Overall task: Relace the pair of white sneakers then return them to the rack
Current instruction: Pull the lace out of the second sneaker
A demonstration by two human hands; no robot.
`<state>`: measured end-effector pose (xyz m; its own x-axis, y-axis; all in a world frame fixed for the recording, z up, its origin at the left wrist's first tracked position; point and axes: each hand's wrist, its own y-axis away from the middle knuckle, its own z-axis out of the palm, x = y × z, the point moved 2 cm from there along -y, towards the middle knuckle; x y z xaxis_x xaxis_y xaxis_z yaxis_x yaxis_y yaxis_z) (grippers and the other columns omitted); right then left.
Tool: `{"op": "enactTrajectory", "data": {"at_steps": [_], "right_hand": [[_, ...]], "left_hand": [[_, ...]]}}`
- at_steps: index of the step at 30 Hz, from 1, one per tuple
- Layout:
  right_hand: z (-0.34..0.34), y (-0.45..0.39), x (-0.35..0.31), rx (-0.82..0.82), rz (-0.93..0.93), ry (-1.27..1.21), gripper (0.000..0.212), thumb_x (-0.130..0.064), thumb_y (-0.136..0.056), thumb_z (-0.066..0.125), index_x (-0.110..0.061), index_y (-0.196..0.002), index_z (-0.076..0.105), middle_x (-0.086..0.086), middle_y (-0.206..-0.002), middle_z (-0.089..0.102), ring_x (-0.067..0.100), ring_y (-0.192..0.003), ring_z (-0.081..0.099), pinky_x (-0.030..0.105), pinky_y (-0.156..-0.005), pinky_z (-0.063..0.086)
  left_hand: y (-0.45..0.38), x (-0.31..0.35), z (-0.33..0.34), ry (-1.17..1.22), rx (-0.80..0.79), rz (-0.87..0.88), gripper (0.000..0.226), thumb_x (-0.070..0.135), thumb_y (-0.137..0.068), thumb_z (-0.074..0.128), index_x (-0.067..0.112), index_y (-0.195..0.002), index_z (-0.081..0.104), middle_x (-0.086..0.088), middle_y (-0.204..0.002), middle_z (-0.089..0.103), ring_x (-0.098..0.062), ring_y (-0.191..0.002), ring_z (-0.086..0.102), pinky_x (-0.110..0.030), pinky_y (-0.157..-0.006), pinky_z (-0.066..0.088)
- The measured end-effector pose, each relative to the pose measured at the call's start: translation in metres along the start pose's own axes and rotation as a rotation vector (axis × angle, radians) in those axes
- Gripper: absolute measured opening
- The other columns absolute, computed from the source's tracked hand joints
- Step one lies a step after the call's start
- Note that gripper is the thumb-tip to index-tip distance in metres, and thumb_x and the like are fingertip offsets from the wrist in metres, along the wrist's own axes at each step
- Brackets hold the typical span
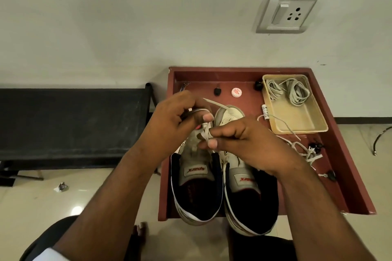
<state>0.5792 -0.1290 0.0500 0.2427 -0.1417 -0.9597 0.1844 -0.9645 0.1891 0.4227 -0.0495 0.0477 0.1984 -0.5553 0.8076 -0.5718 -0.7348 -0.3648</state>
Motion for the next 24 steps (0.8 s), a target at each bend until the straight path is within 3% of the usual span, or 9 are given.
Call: {"op": "enactTrajectory", "data": {"at_steps": [3, 5, 7, 9, 12, 15, 17, 20, 24], "right_hand": [[0.005, 0.006, -0.016, 0.021, -0.091, -0.527, 0.021, -0.008, -0.077, 0.066, -0.011, -0.094, 0.078, 0.012, -0.090, 0.076, 0.024, -0.091, 0.073, 0.032, -0.083, 0.058], [0.002, 0.005, -0.024, 0.126, -0.192, -0.816, 0.023, -0.006, -0.076, 0.060, -0.012, -0.087, 0.079, 0.009, -0.081, 0.075, 0.022, -0.081, 0.074, 0.025, -0.070, 0.058], [-0.005, 0.004, -0.027, 0.271, -0.309, -0.975, 0.026, -0.009, -0.078, 0.056, -0.016, -0.087, 0.079, 0.004, -0.083, 0.075, 0.019, -0.083, 0.073, 0.029, -0.076, 0.058], [-0.013, 0.005, -0.022, 0.435, -0.346, -0.862, 0.025, -0.011, -0.082, 0.058, -0.018, -0.094, 0.078, 0.003, -0.091, 0.076, 0.017, -0.093, 0.072, 0.032, -0.087, 0.055], [-0.027, 0.008, 0.000, 0.581, -0.204, 0.059, 0.019, -0.015, -0.089, 0.066, -0.017, -0.105, 0.075, -0.002, -0.097, 0.076, 0.010, -0.091, 0.071, 0.022, -0.082, 0.054], [-0.026, 0.005, 0.018, 0.372, -0.050, 0.581, 0.016, -0.021, -0.091, 0.067, -0.025, -0.104, 0.077, -0.012, -0.081, 0.073, 0.004, -0.070, 0.065, 0.022, -0.065, 0.047], [-0.024, 0.004, 0.020, 0.268, 0.006, 0.371, 0.016, -0.019, -0.091, 0.067, -0.028, -0.102, 0.076, -0.021, -0.084, 0.073, 0.005, -0.082, 0.069, 0.029, -0.075, 0.053], [-0.015, 0.002, 0.010, 0.064, 0.063, 0.055, 0.020, -0.014, -0.090, 0.066, -0.013, -0.108, 0.074, -0.007, -0.100, 0.075, 0.007, -0.099, 0.069, 0.023, -0.090, 0.052], [-0.008, 0.011, -0.006, -0.126, 0.091, -0.354, 0.023, -0.010, -0.081, 0.066, -0.007, -0.102, 0.075, 0.013, -0.095, 0.075, 0.026, -0.091, 0.073, 0.030, -0.081, 0.058]], "left_hand": [[0.001, 0.003, -0.001, 0.127, 0.028, -0.051, 0.008, 0.015, -0.094, 0.062, 0.019, -0.095, 0.068, 0.014, -0.084, 0.068, -0.004, -0.079, 0.065, -0.010, -0.068, 0.047], [0.002, 0.004, 0.002, 0.128, 0.000, -0.075, 0.012, 0.019, -0.095, 0.059, 0.029, -0.094, 0.066, 0.014, -0.079, 0.067, -0.003, -0.072, 0.064, -0.009, -0.063, 0.046], [0.003, 0.000, 0.007, 0.058, -0.082, -0.072, 0.010, 0.031, -0.096, 0.058, 0.027, -0.093, 0.067, 0.008, -0.073, 0.064, -0.007, -0.066, 0.061, -0.013, -0.059, 0.044], [0.005, -0.005, 0.013, -0.035, -0.197, -0.052, 0.025, 0.041, -0.094, 0.054, 0.022, -0.090, 0.068, 0.008, -0.068, 0.060, -0.009, -0.061, 0.058, -0.017, -0.055, 0.043], [0.004, -0.004, 0.014, -0.055, -0.277, -0.014, 0.023, 0.044, -0.091, 0.059, 0.022, -0.090, 0.068, 0.013, -0.070, 0.056, -0.008, -0.064, 0.056, -0.017, -0.058, 0.041], [0.001, -0.006, 0.007, -0.114, -0.191, 0.026, 0.022, 0.040, -0.089, 0.061, 0.020, -0.089, 0.068, 0.018, -0.079, 0.054, -0.004, -0.076, 0.056, -0.011, -0.067, 0.040], [-0.002, -0.007, 0.001, -0.145, -0.089, 0.047, 0.023, 0.037, -0.090, 0.060, 0.015, -0.087, 0.069, 0.010, -0.081, 0.057, -0.008, -0.076, 0.055, -0.013, -0.067, 0.041], [-0.003, -0.002, -0.002, -0.127, 0.032, 0.072, 0.025, 0.029, -0.089, 0.062, 0.006, -0.082, 0.069, -0.005, -0.080, 0.059, -0.013, -0.074, 0.054, -0.018, -0.066, 0.043], [-0.001, 0.007, 0.003, 0.005, 0.072, -0.003, 0.030, 0.033, -0.087, 0.063, 0.004, -0.080, 0.068, -0.009, -0.076, 0.062, -0.018, -0.070, 0.056, -0.032, -0.062, 0.047]]}}
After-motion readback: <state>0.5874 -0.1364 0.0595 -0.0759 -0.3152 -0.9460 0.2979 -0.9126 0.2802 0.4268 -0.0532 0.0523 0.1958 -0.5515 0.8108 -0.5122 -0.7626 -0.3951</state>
